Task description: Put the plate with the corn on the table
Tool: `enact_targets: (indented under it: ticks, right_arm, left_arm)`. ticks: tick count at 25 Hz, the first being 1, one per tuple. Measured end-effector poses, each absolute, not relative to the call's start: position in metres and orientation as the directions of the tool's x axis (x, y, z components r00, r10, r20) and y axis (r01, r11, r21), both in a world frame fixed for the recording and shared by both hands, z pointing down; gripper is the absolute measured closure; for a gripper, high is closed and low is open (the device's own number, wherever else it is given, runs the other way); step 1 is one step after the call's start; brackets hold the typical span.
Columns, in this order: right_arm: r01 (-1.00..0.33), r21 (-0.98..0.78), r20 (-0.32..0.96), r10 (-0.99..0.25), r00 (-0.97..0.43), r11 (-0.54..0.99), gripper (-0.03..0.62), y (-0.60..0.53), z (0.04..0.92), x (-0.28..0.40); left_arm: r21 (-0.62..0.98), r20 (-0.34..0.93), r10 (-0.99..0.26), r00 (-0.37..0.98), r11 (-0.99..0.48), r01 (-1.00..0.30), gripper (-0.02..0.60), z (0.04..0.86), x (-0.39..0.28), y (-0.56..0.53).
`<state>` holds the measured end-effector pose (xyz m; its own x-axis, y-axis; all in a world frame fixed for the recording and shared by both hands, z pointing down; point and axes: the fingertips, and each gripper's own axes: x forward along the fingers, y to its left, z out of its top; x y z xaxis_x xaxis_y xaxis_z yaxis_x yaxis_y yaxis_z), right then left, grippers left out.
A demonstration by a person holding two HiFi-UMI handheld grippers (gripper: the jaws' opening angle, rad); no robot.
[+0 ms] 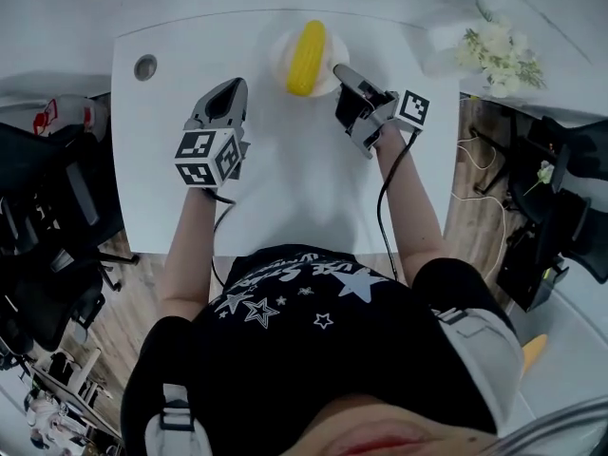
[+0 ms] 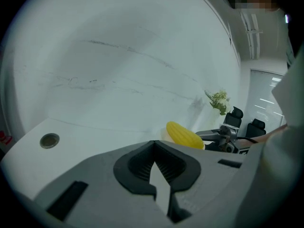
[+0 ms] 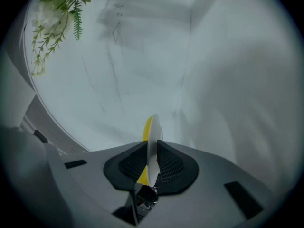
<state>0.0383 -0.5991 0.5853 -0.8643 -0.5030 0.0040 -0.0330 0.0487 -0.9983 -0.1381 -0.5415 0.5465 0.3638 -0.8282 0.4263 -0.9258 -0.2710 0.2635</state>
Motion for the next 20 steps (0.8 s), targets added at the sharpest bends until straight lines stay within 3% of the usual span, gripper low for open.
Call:
enact_targets:
  ticks: [20]
  right_arm:
    - [-0.117,-0.99,0.141,-0.518,-0.844,-0.078,0.539,-0.644,0.63,0.006]
  left_arm:
    - [0.292,0.487,-0.815,0.314,-0.187,-0.938,0.575,0.589,-0.152,-0.56]
